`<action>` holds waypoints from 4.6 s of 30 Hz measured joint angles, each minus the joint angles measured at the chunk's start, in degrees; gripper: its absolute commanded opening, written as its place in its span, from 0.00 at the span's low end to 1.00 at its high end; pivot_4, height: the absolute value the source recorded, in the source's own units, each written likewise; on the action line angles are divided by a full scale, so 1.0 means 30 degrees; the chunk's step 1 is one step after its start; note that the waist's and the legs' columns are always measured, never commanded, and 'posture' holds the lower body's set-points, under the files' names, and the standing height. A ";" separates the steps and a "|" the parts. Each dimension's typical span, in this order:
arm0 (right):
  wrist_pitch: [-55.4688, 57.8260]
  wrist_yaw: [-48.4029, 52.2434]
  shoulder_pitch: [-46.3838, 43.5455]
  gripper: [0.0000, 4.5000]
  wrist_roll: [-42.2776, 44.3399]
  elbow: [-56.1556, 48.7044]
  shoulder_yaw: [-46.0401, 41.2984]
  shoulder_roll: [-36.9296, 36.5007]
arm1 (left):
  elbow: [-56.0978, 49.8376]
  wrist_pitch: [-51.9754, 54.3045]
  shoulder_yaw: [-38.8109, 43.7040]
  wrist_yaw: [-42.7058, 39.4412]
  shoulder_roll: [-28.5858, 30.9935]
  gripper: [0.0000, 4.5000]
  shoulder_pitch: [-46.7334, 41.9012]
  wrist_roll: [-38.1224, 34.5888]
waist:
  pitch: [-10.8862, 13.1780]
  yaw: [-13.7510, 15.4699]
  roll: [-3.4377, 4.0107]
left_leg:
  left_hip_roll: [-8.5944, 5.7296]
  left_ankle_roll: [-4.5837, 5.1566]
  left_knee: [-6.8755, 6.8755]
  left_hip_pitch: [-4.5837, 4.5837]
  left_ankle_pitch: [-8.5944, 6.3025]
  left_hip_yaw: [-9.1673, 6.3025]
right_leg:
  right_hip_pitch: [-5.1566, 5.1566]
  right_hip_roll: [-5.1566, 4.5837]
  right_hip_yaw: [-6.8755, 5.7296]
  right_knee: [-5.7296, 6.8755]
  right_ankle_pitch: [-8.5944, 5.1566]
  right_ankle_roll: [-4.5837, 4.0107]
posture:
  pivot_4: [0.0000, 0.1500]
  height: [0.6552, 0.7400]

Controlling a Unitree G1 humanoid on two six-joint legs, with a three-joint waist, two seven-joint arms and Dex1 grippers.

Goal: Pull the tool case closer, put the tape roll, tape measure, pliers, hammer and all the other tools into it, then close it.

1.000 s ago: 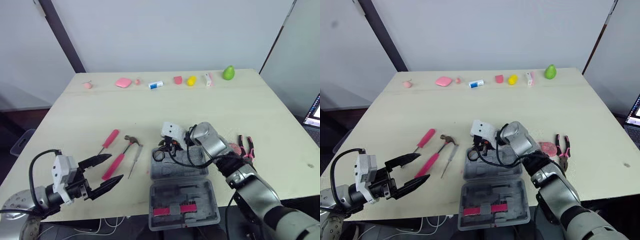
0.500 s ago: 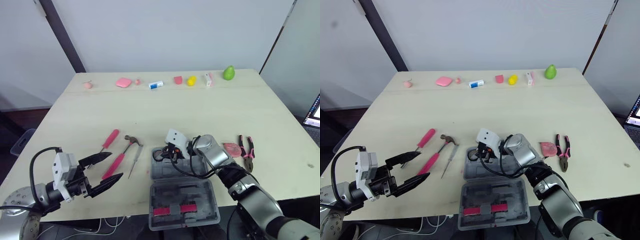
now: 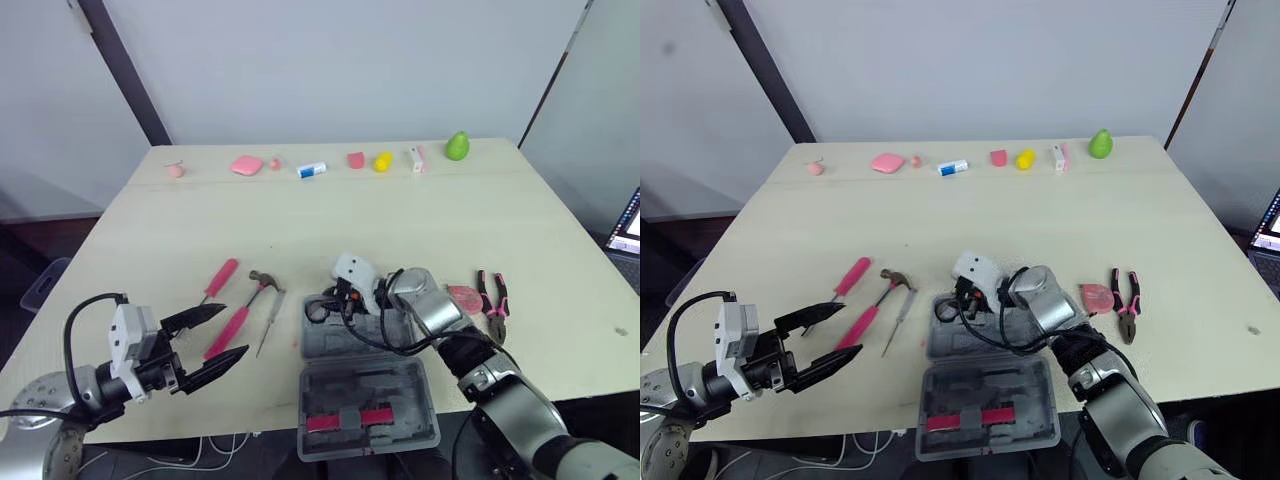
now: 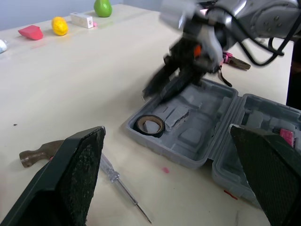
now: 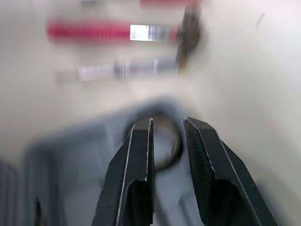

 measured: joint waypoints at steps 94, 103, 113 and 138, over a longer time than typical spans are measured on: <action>0.5285 -1.2686 1.5640 0.98 0.6049 -1.3837 -0.7718 -0.4293 | -0.0639 0.3759 -0.5523 -0.1984 0.1359 1.00 -0.7058 -0.0428 | -0.0059 0.0554 -0.0047 | -0.0010 0.0007 0.0042 0.0068 0.0001 0.0016 | 0.0157 0.0046 -0.0036 -0.0053 -0.0020 0.0005 | 1.00 1.00; 0.6754 -1.4957 1.4022 0.98 0.5947 -1.2519 -0.8189 -0.2695 | -0.1569 0.5100 -0.6003 -0.1913 0.1390 1.00 -0.8371 -0.1133 | -0.0058 0.0523 -0.0045 | -0.0006 0.0007 0.0038 0.0063 0.0002 0.0003 | 0.0155 0.0060 -0.0039 -0.0051 -0.0019 0.0004 | 1.00 1.00; 0.7584 -1.6393 1.3489 0.47 0.5122 -1.2068 -0.8422 -0.2311 | -0.1867 0.5599 -0.6159 -0.1685 0.1411 1.00 -0.8419 -0.1206 | -0.0058 0.0510 -0.0045 | -0.0007 0.0008 0.0037 0.0062 0.0002 0.0006 | 0.0154 0.0060 -0.0036 -0.0055 -0.0018 0.0007 | 1.00 1.00; 0.7897 -1.2581 1.4780 0.01 0.4843 -1.3950 -0.6471 -0.5375 | -0.1885 0.5085 -0.6164 -0.2114 0.1495 1.00 -0.8223 -0.1200 | -0.0056 0.0508 -0.0042 | -0.0007 0.0008 0.0036 0.0061 0.0001 0.0009 | 0.0153 0.0061 -0.0035 -0.0059 -0.0020 0.0010 | 1.00 1.00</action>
